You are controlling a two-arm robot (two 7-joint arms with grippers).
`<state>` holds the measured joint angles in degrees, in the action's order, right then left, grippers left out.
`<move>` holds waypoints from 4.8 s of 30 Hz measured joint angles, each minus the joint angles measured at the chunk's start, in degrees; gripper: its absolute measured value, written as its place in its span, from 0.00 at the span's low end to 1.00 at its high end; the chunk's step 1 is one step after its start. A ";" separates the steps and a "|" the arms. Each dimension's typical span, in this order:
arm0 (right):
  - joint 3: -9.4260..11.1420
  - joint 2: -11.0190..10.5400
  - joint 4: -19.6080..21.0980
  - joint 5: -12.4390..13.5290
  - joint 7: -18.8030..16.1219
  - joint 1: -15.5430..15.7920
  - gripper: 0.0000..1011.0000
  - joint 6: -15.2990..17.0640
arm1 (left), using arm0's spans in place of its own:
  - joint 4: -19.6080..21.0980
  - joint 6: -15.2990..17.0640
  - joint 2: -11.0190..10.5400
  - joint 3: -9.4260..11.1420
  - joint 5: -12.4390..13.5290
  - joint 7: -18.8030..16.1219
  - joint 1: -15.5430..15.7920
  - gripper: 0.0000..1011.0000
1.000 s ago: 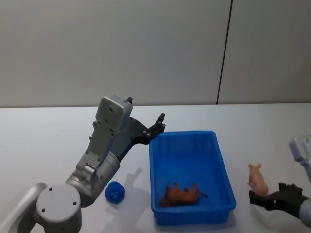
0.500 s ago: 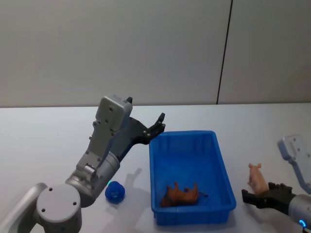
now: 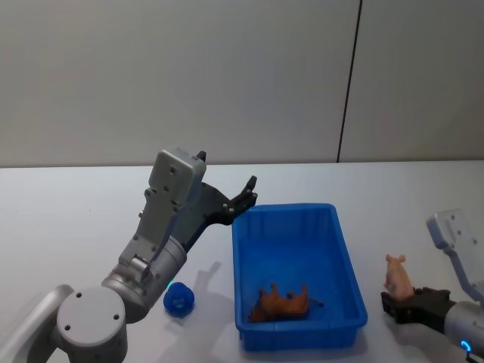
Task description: Pick up the two dolls from the table and place them into the box.
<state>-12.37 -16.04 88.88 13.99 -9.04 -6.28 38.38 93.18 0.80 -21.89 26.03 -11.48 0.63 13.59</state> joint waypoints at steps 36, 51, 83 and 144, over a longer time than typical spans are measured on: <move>1.53 -1.79 10.07 -2.33 -3.16 -1.08 0.37 -9.35 | 0.00 0.00 0.00 0.00 0.00 0.00 0.00 0.99; -0.01 -1.30 10.67 -1.57 -12.89 -4.10 0.37 -3.53 | 0.00 0.00 0.00 0.00 0.00 0.00 0.00 0.99; -3.28 0.48 5.92 -3.35 -21.06 -8.01 0.99 3.99 | 0.00 0.00 -0.01 0.00 0.00 0.00 0.00 0.99; 8.41 -6.05 11.75 16.78 -4.17 -1.51 0.99 -6.24 | 11.59 13.35 -12.26 -4.18 -14.31 3.87 -11.07 0.99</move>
<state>-3.96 -22.09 100.63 30.77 -13.22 -7.79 32.14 104.77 14.14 -34.15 21.85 -25.79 4.50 2.52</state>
